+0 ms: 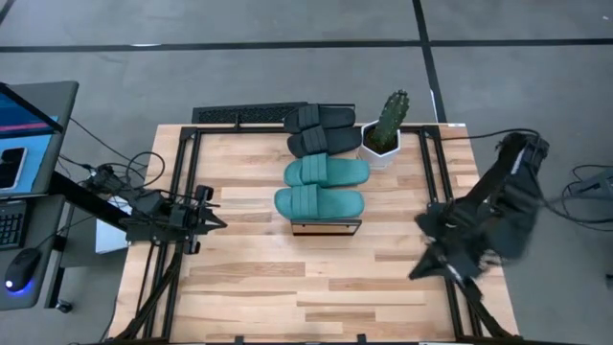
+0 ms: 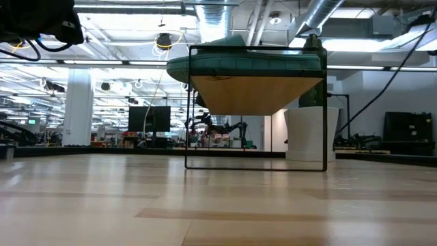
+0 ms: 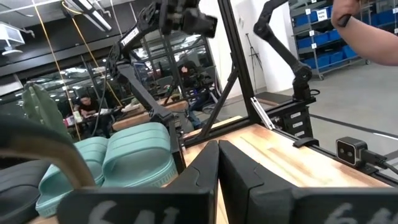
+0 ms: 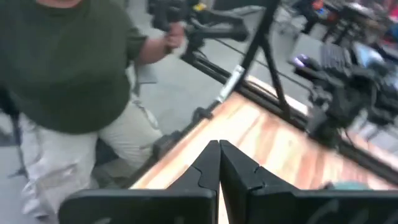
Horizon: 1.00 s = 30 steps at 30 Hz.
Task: Pick and place slides into the shelf
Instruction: Return to Home Position
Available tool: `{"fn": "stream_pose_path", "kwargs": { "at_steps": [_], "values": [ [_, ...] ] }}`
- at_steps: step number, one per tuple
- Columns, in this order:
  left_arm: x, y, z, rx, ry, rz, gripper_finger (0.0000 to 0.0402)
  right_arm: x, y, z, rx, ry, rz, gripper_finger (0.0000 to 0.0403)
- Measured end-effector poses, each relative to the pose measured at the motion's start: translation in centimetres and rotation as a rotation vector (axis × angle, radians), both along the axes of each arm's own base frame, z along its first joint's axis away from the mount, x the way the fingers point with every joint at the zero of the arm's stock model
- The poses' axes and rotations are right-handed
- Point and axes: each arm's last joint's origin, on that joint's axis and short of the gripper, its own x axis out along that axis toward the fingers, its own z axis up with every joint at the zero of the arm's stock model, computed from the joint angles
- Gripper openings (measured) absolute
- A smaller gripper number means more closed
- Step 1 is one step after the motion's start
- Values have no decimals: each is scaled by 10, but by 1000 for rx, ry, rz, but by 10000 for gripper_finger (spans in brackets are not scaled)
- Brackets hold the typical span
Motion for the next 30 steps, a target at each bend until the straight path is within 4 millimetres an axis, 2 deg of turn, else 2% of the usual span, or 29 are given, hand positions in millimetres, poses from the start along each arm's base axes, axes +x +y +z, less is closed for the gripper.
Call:
{"fn": "stream_pose_path", "kwargs": {
  "at_steps": [2,6,12,20,24,30],
  "values": [
    [0,0,-1,1,7,0,0,2,-14,-14,43,-1,-37,0],
    [0,0,-3,5,26,-1,0,-10,-42,-46,129,-57,-96,0],
    [1,0,-4,-37,52,2,0,-26,-66,-107,256,-152,-131,0],
    [2,2,-13,-113,158,66,0,-37,-80,-176,360,-173,-213,0],
    [2,2,-14,-142,170,69,0,-40,-83,-196,399,-152,-235,0],
    [2,2,-15,-183,194,66,0,-41,-85,-227,432,-30,-279,0]
  ]
}}
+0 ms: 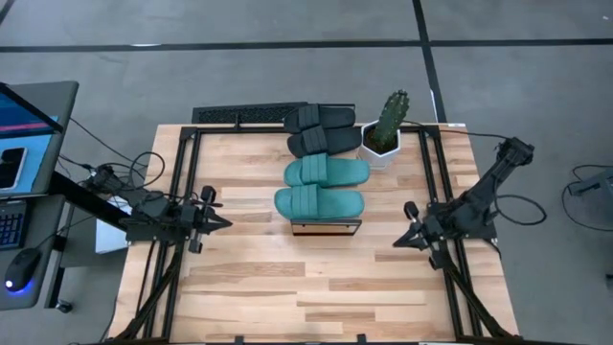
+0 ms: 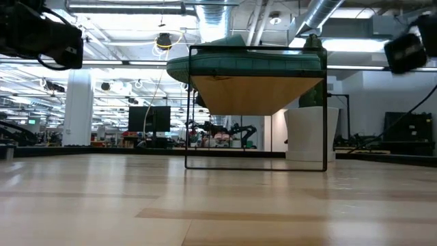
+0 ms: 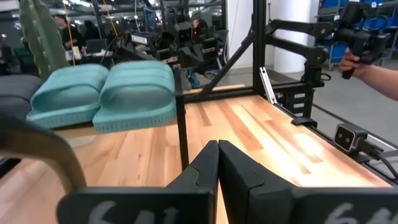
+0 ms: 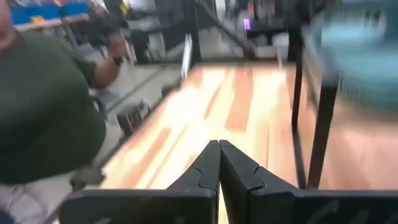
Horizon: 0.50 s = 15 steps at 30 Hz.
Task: Pick and place slides into the shelf
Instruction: Return to Home Position
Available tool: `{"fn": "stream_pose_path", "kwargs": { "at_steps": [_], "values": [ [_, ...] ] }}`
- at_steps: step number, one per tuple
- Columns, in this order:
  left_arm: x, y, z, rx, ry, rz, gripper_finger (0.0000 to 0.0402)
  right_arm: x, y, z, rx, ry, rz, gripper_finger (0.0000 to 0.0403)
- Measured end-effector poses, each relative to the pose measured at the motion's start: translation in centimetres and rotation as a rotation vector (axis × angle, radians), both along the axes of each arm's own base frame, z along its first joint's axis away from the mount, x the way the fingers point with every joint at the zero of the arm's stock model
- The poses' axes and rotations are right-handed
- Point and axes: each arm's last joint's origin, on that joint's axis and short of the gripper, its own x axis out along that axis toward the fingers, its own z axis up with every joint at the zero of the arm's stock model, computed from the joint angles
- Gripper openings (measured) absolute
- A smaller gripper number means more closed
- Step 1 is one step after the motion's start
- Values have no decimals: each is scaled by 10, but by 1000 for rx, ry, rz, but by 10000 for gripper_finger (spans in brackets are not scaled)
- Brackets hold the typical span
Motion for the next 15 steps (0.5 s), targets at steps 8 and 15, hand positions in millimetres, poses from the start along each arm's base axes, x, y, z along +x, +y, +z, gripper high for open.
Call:
{"fn": "stream_pose_path", "kwargs": {
  "at_steps": [8,15],
  "values": [
    [0,0,-4,-2,50,0,0,0,-4,-32,73,102,-124,0],
    [0,0,-4,-7,53,-1,0,0,-4,-38,44,125,-156,0]
  ]
}}
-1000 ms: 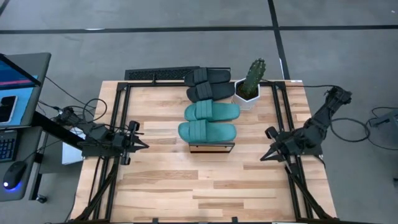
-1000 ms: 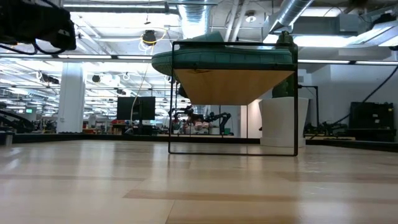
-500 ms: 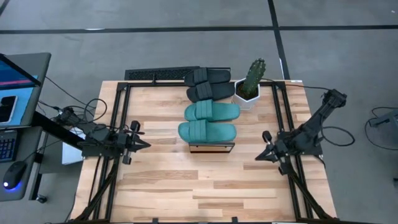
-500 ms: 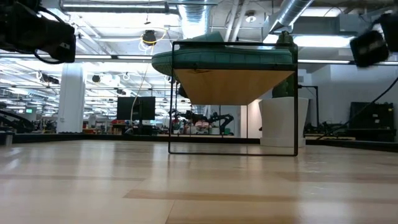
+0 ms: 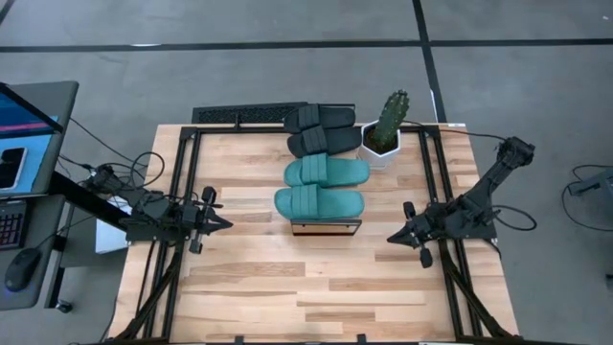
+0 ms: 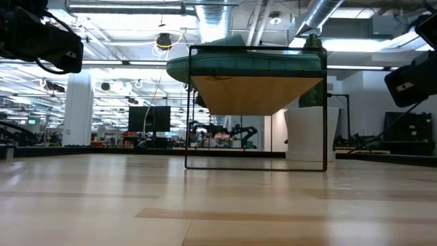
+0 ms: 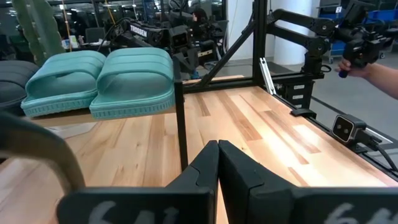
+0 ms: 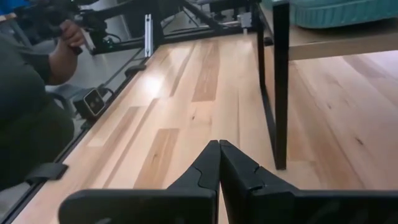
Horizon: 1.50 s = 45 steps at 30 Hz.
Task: Pick and place slides into the shelf
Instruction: Return to Home Position
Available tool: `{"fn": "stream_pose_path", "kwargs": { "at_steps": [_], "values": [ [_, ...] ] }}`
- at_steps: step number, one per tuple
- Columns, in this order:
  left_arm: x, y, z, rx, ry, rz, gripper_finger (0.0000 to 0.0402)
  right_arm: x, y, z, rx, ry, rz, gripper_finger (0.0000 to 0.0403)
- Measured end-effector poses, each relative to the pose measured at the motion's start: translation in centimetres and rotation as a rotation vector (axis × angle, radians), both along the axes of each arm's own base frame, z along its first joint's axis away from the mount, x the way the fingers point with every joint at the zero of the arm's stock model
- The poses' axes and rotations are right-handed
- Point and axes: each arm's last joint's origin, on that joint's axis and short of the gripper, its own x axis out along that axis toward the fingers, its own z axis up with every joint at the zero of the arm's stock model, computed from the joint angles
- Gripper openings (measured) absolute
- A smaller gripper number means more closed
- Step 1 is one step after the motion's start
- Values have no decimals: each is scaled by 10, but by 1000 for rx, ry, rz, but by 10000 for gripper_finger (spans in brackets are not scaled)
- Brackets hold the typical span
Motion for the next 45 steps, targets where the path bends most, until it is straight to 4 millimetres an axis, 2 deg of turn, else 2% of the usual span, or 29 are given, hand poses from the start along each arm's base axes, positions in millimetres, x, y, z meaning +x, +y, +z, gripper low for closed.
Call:
{"fn": "stream_pose_path", "kwargs": {
  "at_steps": [45],
  "values": [
    [0,1,-1,42,-1,31,0,-2,3,-2,-15,16,36,0]
  ]
}}
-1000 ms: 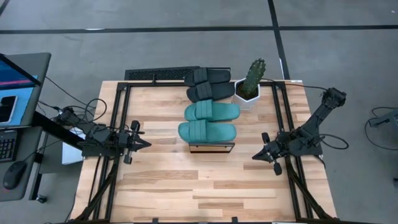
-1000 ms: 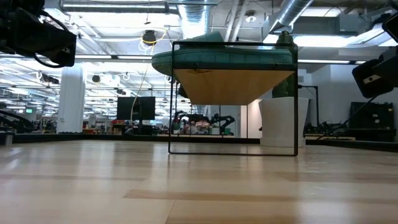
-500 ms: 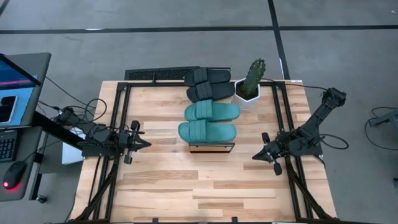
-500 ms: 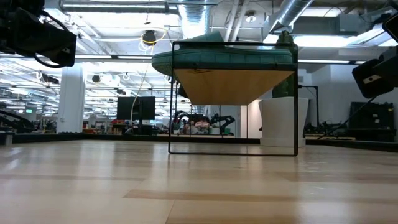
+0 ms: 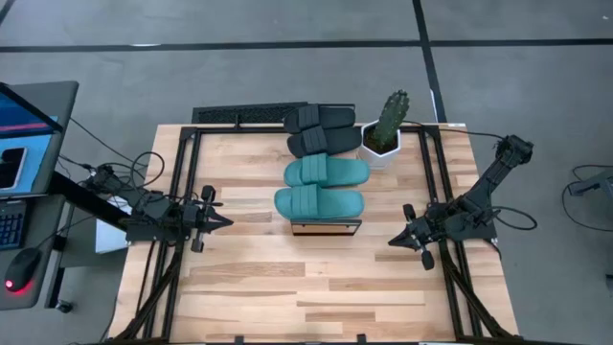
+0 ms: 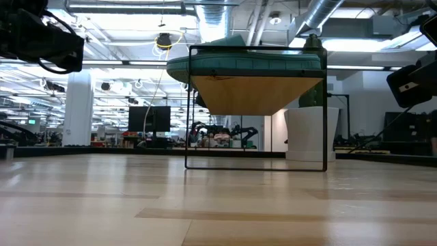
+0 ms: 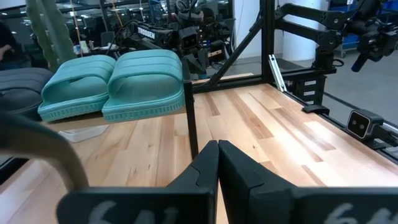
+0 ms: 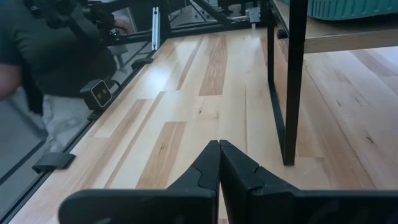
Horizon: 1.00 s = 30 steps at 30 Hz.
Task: Pick and place slides into the shelf
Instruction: Return to Home Position
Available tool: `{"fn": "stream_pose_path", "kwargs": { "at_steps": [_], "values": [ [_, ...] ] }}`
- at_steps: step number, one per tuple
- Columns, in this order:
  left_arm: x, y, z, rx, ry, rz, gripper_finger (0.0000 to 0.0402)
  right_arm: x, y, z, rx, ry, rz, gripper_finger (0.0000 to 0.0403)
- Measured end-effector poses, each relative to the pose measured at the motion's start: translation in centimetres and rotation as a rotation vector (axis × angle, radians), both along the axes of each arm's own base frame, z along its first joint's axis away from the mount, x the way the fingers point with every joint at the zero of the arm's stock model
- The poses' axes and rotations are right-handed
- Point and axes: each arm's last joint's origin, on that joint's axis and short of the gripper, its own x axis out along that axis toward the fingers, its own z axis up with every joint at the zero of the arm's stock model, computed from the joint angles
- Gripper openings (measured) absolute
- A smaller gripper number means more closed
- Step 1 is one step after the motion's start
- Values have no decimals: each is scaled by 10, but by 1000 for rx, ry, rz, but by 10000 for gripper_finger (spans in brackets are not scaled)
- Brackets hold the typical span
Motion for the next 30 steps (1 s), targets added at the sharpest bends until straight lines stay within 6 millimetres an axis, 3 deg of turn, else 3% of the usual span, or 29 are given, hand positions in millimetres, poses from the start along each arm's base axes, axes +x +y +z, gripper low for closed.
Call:
{"fn": "stream_pose_path", "kwargs": {
  "at_steps": [30],
  "values": [
    [0,0,0,32,-2,-1,0,0,0,0,0,0,0,0]
  ]
}}
